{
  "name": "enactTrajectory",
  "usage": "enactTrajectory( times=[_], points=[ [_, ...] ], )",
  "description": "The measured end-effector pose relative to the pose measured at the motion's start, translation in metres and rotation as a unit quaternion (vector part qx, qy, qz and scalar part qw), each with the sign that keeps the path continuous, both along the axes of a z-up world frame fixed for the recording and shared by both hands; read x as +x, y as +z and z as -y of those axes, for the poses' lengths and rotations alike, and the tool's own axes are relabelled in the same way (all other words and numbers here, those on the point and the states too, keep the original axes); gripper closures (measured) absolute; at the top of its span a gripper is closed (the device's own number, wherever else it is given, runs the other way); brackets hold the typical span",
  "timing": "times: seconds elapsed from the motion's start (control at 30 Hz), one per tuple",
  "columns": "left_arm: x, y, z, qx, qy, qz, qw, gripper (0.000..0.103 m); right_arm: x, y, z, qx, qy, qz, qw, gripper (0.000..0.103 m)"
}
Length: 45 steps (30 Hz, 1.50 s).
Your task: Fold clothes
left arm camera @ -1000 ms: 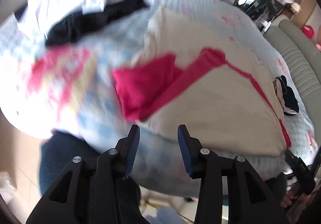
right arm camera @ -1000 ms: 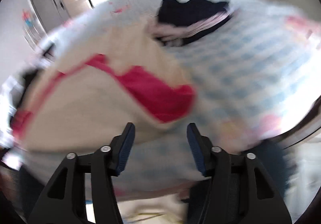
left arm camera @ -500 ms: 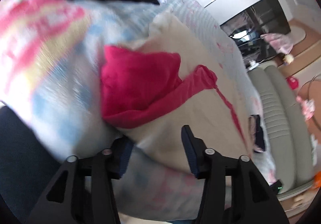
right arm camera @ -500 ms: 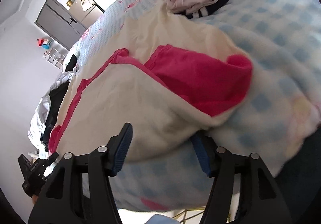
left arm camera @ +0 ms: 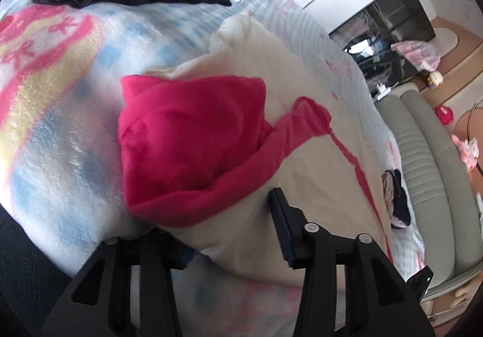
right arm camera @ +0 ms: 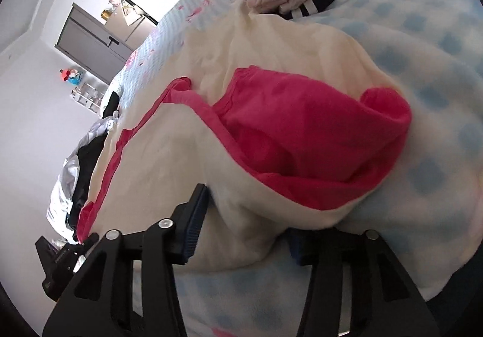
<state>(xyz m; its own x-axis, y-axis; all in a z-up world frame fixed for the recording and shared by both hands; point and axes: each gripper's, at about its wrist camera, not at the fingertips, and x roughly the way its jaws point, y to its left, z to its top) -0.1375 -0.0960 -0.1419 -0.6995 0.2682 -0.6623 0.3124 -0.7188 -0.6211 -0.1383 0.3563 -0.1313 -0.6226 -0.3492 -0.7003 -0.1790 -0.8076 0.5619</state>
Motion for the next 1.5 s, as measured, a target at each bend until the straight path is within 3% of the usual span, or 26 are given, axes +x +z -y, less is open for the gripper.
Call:
enactTrajectory(
  times=[0.03,0.1,0.23,0.33,0.47,0.57,0.63,0.67,0.7,0.73,0.8,0.9,1.03,1.17,1.37,1.5],
  points=[
    [0.003,0.003,0.001,0.003,0.006,-0.010,0.9999,0.078,0.001,0.002,0.001,0.004,-0.002,-0.004,1.000,0.061],
    [0.006,0.011,0.001,-0.008,0.012,-0.028,0.9995,0.082,0.008,0.010,-0.003,0.011,-0.011,-0.016,1.000,0.071],
    [0.002,0.015,-0.008,-0.042,0.014,-0.023,0.9987,0.083,0.017,0.018,-0.015,0.027,-0.013,-0.008,1.000,0.073],
    [0.007,0.015,0.001,-0.013,0.015,-0.027,0.9994,0.081,0.021,0.017,-0.024,0.017,-0.022,-0.002,1.000,0.066],
    [0.015,-0.001,0.019,0.046,0.023,-0.016,0.9985,0.080,0.022,0.015,-0.030,0.010,-0.038,0.002,0.999,0.064],
    [0.010,-0.002,0.013,0.038,0.011,-0.012,0.9992,0.073,0.020,0.013,-0.029,0.020,-0.040,0.005,0.999,0.062],
    [0.006,-0.004,0.006,0.028,0.001,-0.008,0.9996,0.065,0.017,0.012,-0.022,0.042,-0.031,0.005,0.999,0.048],
    [0.003,-0.004,0.002,0.020,-0.003,-0.005,0.9998,0.066,0.014,0.013,-0.018,0.051,-0.023,0.000,0.998,0.034],
    [0.001,-0.002,-0.003,0.002,-0.006,-0.004,1.0000,0.070,0.012,0.014,-0.015,0.060,-0.016,-0.005,0.998,0.033],
    [0.002,0.003,-0.005,-0.012,-0.007,-0.009,0.9999,0.080,0.010,0.015,-0.011,0.070,-0.008,-0.010,0.997,0.037],
    [0.004,0.013,-0.011,-0.038,-0.011,-0.019,0.9991,0.089,0.005,0.016,-0.003,0.088,0.006,-0.020,0.996,0.072],
    [0.015,0.032,-0.012,-0.040,-0.014,-0.031,0.9986,0.091,0.011,0.033,0.002,0.101,0.023,-0.042,0.994,0.087],
    [0.027,0.058,-0.021,-0.054,-0.045,-0.028,0.9972,0.092,0.027,0.071,0.005,0.082,0.058,-0.071,0.992,0.091],
    [0.054,0.083,-0.018,-0.062,-0.064,-0.038,0.9953,0.092,0.053,0.096,0.011,0.094,0.075,-0.082,0.989,0.091],
    [0.091,0.068,-0.006,-0.023,-0.068,-0.011,0.9974,0.092,0.086,0.065,-0.010,0.061,0.067,-0.026,0.996,0.091],
    [0.093,0.056,-0.002,0.003,-0.074,0.006,0.9972,0.091,0.091,0.062,-0.014,0.050,0.069,-0.017,0.996,0.090]
  ],
)
